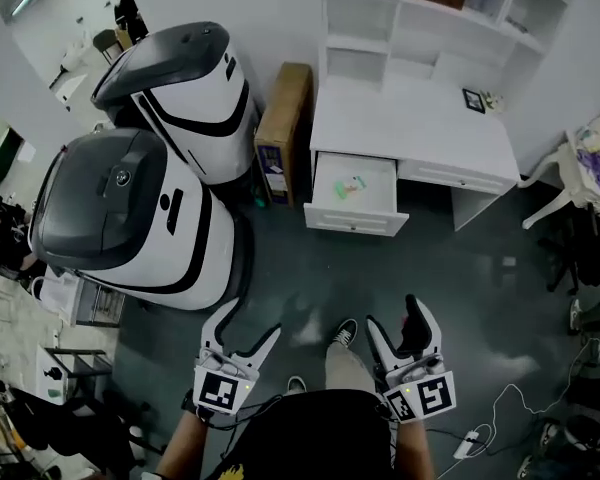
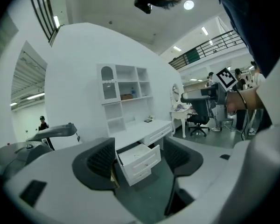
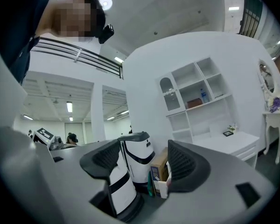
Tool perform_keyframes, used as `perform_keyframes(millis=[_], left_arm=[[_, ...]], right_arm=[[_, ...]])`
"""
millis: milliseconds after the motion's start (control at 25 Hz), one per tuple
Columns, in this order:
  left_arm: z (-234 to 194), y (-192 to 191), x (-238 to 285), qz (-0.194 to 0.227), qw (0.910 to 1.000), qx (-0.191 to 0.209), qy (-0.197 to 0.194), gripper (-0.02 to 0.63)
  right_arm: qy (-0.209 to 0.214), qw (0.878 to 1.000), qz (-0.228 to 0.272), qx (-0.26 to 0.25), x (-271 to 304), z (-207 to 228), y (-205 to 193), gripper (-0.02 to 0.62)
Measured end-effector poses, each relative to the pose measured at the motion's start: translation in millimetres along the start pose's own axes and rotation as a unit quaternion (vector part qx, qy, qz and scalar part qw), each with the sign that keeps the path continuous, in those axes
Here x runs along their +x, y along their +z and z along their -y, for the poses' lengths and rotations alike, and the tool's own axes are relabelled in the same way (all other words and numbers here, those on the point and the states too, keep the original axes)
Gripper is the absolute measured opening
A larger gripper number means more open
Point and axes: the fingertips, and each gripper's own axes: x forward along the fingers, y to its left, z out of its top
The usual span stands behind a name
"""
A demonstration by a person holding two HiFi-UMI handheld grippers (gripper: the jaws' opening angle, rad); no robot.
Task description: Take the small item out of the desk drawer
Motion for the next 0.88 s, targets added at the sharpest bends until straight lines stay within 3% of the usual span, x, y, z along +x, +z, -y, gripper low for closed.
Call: perform_keyframes(millis=[160,240,360,600,880], left_arm=[[-17,-16,92,-0.085,0.9918,-0.095,0.005,0.311],[-16,-22,143,-0.108,0.9856,-0.13,-0.001,0.299],[-10,-18,210,-0.128,0.9845,-0.119,-0.015,0.299],[-5,-15,299,-0.151,0.9824,-0.102,-0.04,0.299],[-24,-28,380,-0.158,0.9797,-0.108,-0.062,0.299]], right_arm=[[0.007,1.0,-0.005,0.005,47,84,-2,0.298],[0.011,1.0,-0.014,0.014,65,127,-6,0.298],[0.003,0.999,-0.016,0.031,82,181,-11,0.293],[-0.027,0.997,-0.038,0.061,104,241,-29,0.284],[-0.033,0.996,-0.074,0.036,164,288,-36,0.282]])
